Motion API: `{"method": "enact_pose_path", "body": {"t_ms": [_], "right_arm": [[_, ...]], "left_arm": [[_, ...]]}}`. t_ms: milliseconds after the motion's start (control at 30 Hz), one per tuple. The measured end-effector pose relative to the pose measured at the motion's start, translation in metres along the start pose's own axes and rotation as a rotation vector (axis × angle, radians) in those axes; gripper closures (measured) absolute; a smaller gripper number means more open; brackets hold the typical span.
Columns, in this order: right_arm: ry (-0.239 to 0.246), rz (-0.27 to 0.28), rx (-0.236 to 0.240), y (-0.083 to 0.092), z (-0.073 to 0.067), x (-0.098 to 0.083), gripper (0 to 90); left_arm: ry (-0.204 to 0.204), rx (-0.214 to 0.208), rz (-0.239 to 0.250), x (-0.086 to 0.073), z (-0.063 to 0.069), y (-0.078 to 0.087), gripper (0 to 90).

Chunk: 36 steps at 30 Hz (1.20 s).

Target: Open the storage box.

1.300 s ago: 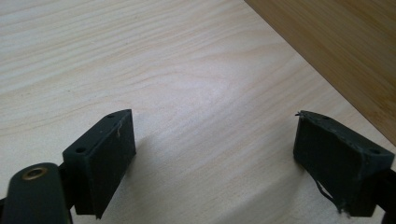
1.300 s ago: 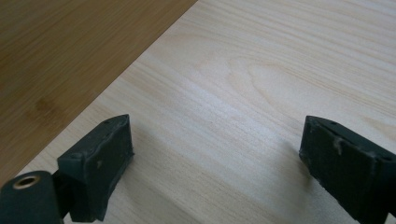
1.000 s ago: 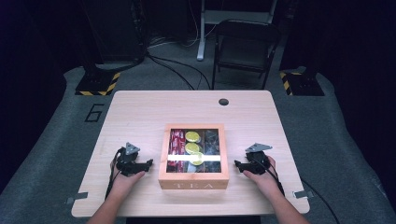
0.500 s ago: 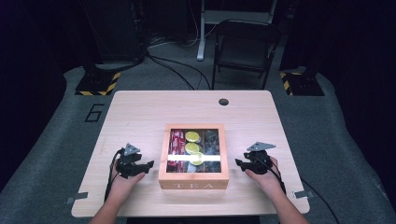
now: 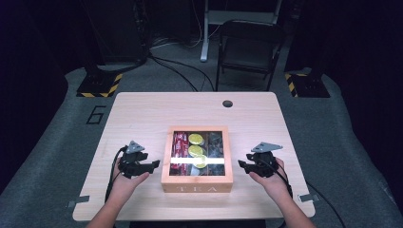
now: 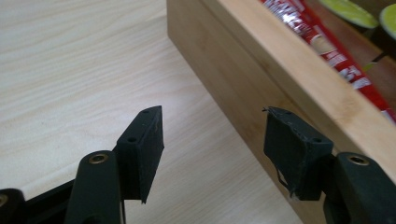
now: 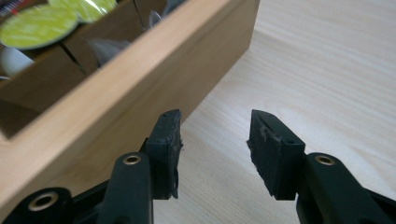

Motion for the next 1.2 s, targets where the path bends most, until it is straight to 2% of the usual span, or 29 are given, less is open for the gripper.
{"method": "enact_pose_path", "body": {"t_ms": [67,167,200,233,433,600,633,667,700,733,833,1000,1100,1167,1200], "right_arm": [[0.009,0.004,0.002,0.007,-0.002,0.004,53.3],[0.002,0.020,0.010,0.014,-0.003,0.008,52.6],[-0.004,0.041,0.012,0.019,-0.005,0.010,52.5],[-0.007,0.040,0.018,0.021,-0.007,0.009,52.5],[0.025,0.031,0.032,0.027,-0.017,0.002,52.8],[0.090,0.040,0.049,0.040,-0.042,-0.008,52.8],[0.102,0.043,0.052,0.041,-0.045,-0.009,53.4],[0.116,0.046,0.055,0.043,-0.049,-0.011,53.7],[0.116,0.046,0.055,0.043,-0.049,-0.011,53.7],[0.130,0.049,0.058,0.046,-0.055,-0.013,53.1],[0.133,0.065,0.054,0.048,-0.060,-0.017,52.7],[0.097,0.071,0.090,0.043,-0.064,-0.029,56.4],[0.075,0.078,0.088,0.037,-0.063,-0.032,58.4],[0.083,0.076,0.091,0.037,-0.064,-0.033,58.7],[0.098,0.079,0.087,0.039,-0.063,-0.033,60.0]], "left_arm": [[-0.009,-0.010,0.007,0.002,0.003,0.004,37.8],[0.000,-0.016,0.020,0.002,0.005,0.007,37.7],[0.013,-0.026,0.040,0.001,0.008,0.010,37.7],[0.010,-0.038,0.038,-0.001,0.009,0.011,37.7],[-0.021,-0.048,0.038,-0.005,0.015,0.018,37.8],[-0.050,-0.082,0.083,-0.010,0.031,0.036,39.6],[-0.050,-0.082,0.083,-0.010,0.031,0.036,39.9],[-0.064,-0.091,0.095,-0.013,0.037,0.041,40.6],[-0.064,-0.091,0.095,-0.013,0.037,0.041,41.0],[-0.072,-0.099,0.106,-0.017,0.042,0.045,42.4],[-0.066,-0.105,0.113,-0.021,0.047,0.047,43.2],[-0.055,-0.139,0.122,-0.032,0.053,0.046,45.3],[-0.041,-0.160,0.125,-0.036,0.053,0.045,47.8],[-0.041,-0.167,0.120,-0.038,0.053,0.044,50.2],[-0.054,-0.160,0.121,-0.040,0.053,0.042,50.7]]}}
Point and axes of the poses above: each handheld gripper's, and its own axes: y roughly backward along the jaws, x roughly out of its top, z roughly to its right, the point moved 4 cm from there along -y, roughly forward along the jaws, and after that the axes turned 9 degrees about -z, right-handed, at the moved point
